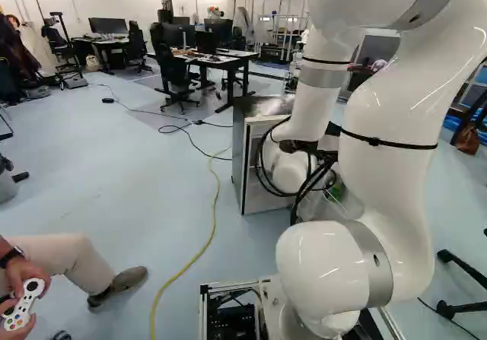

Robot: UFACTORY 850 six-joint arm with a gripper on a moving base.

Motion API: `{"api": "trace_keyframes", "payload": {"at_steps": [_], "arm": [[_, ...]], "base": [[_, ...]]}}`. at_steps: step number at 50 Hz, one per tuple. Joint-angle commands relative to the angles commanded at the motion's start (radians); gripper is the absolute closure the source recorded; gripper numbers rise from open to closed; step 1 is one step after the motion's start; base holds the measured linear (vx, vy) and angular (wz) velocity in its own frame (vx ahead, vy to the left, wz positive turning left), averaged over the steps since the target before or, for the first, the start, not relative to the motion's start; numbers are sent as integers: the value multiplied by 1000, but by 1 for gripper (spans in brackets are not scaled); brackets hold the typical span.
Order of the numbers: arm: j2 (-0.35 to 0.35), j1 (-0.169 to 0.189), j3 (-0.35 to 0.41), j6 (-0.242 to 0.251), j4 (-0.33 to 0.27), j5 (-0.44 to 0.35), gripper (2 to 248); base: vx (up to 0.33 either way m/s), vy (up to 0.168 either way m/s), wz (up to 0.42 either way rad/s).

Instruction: Grab a drink from the fridge

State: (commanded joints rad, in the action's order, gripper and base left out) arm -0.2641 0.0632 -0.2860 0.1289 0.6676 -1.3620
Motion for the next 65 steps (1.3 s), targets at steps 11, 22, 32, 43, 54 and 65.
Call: {"api": "trace_keyframes", "payload": {"at_steps": [11, 22, 32, 43, 54, 65], "arm": [[-18, 3, -11, 0, -116, 1, 3], [-67, 11, -37, 0, -231, 13, 3], [-119, 25, -72, 0, -337, 33, 3], [-180, 47, -116, 0, -451, 60, 3], [-242, 73, -164, 0, -545, 89, 3], [-303, 100, -215, 0, -629, 117, 3]], "base": [[0, 0, 0], [0, 0, 0], [0, 0, 0], [0, 0, 0], [0, 0, 0], [0, 0, 0]]}}
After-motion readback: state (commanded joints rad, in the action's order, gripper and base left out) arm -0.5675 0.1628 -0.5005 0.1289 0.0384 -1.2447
